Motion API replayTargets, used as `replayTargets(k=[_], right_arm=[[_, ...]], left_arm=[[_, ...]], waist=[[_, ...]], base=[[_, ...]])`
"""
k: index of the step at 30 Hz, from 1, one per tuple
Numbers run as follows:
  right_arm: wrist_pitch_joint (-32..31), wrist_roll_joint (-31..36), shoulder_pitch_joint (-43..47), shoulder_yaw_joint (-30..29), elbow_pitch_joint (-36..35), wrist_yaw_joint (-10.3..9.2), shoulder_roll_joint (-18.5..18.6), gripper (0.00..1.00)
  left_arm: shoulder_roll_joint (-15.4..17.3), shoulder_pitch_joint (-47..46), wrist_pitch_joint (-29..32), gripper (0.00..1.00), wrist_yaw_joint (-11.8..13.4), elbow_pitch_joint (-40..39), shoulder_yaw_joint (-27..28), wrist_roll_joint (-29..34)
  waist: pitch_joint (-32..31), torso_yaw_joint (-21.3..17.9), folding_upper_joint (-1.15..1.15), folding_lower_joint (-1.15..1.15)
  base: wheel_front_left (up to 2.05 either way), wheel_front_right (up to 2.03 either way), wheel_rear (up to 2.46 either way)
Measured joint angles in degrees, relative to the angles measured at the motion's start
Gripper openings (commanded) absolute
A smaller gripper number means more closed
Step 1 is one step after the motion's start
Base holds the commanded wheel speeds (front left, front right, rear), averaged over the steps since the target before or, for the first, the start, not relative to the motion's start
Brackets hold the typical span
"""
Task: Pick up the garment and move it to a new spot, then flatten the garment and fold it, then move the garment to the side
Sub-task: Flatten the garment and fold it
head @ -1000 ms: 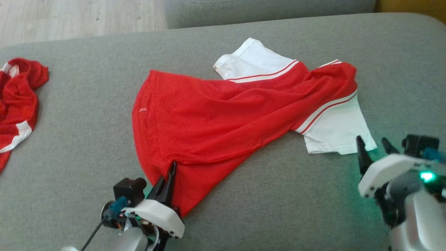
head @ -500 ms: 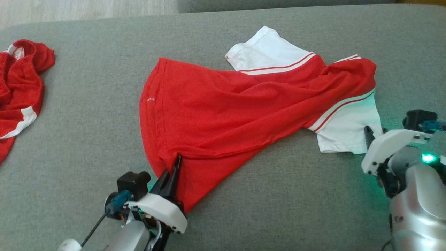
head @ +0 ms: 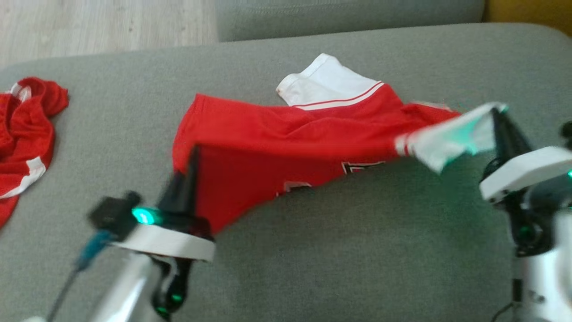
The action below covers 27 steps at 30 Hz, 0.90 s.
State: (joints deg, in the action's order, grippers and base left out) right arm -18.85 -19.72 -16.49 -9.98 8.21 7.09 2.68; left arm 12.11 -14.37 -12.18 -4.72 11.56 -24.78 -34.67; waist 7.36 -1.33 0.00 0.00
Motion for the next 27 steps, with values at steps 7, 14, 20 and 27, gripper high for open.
replayTargets(k=[7, 14, 20, 27], right_arm=[[-5.22, -2.56, 6.11, -2.71, -22.61, 0.00, -0.04, 0.00], [-8.77, -2.55, 6.39, -5.10, -37.28, 0.00, -0.07, 0.00], [-12.60, -3.12, -0.80, -3.66, -40.11, 0.00, -0.04, 0.00], [-9.42, -4.68, -21.39, 0.99, -18.27, 0.00, 1.20, 0.00]], left_arm=[[5.54, 4.37, 5.48, 0.00, 1.26, -21.36, 5.00, -5.42], [8.95, 4.04, 13.77, 0.00, 3.36, -36.84, 7.09, -9.80], [11.23, -1.13, 20.05, 0.00, 4.59, -40.92, 9.21, -13.70], [10.53, -16.57, 21.05, 0.00, 4.02, -24.90, 11.91, -16.06]], waist=[[-1.55, -0.80, 0.00, -0.01], [-1.00, -0.33, 0.00, -0.01], [1.94, -0.11, 0.00, 0.00], [9.76, -0.08, 0.00, 0.02]], base=[[0.00, 0.00, 0.00], [0.00, 0.00, 0.00], [0.00, 0.00, 0.00], [0.00, 0.00, 0.00]])
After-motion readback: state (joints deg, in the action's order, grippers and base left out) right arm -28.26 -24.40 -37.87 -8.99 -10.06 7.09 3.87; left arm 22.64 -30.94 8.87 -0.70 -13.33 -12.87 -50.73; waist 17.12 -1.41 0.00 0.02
